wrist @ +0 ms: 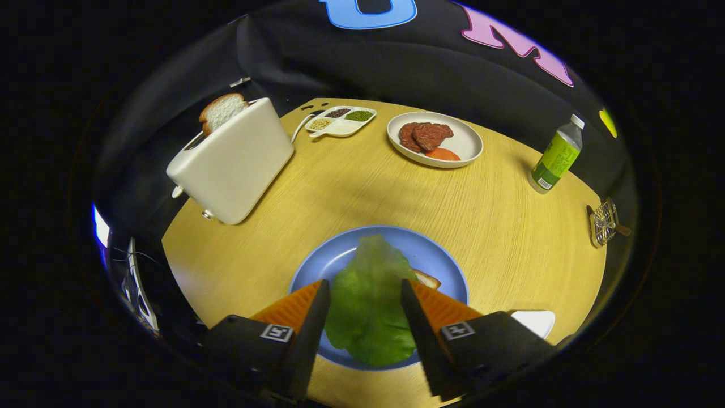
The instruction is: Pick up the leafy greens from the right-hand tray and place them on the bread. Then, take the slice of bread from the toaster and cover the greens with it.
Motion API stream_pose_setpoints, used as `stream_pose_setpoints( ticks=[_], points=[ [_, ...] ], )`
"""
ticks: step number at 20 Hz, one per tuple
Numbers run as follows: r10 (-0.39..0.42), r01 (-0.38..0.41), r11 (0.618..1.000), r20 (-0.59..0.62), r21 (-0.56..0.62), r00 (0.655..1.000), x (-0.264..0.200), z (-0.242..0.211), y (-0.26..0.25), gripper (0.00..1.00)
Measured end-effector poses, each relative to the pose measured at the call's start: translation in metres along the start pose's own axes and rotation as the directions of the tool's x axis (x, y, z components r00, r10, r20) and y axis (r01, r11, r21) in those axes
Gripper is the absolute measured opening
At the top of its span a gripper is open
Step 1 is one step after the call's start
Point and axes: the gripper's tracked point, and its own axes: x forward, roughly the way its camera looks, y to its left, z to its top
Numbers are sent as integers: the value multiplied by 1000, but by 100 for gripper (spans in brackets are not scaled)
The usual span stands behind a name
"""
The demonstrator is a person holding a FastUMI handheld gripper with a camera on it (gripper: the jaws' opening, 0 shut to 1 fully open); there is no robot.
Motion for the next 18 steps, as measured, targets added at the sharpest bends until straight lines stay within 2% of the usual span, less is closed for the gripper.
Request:
stream_pose_setpoints(
  ticks=[1,3,9,18],
  points=[
    [0,1,1000,10,-6,1000,-3,2,1,92],
    [10,-10,1000,45,-5,999,-11,8,7,100],
    [8,-10,1000,146,12,989,-42,42,15,99],
    [19,-10,999,307,-32,952,-95,135,44,99]
  ],
)
